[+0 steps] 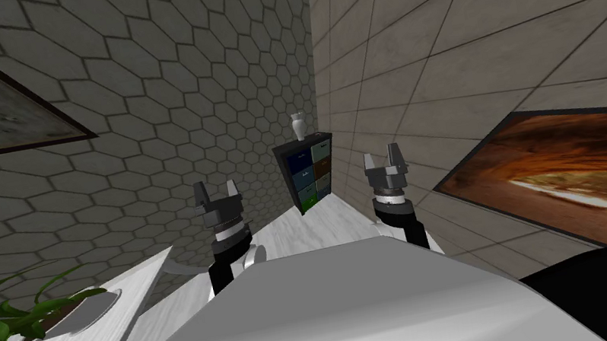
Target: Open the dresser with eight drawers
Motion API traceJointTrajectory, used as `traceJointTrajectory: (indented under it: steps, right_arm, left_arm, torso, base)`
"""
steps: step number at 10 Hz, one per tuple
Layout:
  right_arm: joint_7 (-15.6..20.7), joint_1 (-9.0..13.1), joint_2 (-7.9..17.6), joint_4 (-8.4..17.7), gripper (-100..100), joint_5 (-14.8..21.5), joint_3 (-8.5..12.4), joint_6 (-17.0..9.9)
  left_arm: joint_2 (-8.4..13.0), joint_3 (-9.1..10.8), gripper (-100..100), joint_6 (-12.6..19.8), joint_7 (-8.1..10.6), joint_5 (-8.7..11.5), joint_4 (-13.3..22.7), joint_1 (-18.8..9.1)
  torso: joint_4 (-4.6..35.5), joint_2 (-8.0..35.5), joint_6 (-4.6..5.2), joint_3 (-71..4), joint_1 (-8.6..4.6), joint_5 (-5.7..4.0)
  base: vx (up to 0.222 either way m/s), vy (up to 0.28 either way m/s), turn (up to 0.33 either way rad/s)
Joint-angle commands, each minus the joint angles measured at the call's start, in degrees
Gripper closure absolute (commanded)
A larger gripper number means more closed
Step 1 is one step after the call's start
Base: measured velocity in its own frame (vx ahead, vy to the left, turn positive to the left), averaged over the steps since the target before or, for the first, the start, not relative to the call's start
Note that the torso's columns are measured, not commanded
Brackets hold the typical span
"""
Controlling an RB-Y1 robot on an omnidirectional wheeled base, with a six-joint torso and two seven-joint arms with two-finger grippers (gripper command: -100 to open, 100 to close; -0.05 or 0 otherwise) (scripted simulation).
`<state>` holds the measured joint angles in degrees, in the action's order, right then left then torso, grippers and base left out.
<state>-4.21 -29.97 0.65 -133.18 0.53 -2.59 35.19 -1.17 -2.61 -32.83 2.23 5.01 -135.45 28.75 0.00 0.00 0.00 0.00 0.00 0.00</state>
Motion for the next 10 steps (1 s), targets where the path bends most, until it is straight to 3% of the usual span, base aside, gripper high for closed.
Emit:
traceJointTrajectory:
  steps: [1,9,10]
  right_arm:
    - [0.0,0.0,0.0,0.0,0,0.0,0.0,0.0]
    - [0.0,0.0,0.0,-0.02,0,0.0,0.0,0.01]
    - [-2.11,-0.05,2.63,0.93,-100,-0.6,-0.26,0.16]
  left_arm:
    - [0.0,0.0,0,0.0,0.0,0.0,0.0,0.0]
    - [0.0,0.0,0,0.0,0.0,0.0,-0.02,0.0]
    - [0.0,0.0,0,-0.01,0.0,0.0,-0.02,0.0]
  torso:
    - [2.35,2.32,0.0,-4.67,0.0,0.0]
    - [35.37,35.39,0.0,-70.73,0.0,0.0]
    - [39.6,39.62,0.0,-79.19,0.0,0.0]
  base:
    - [0.0,0.0,0.0]
    - [0.0,0.0,0.0]
    - [0.03,0.004,0.032]
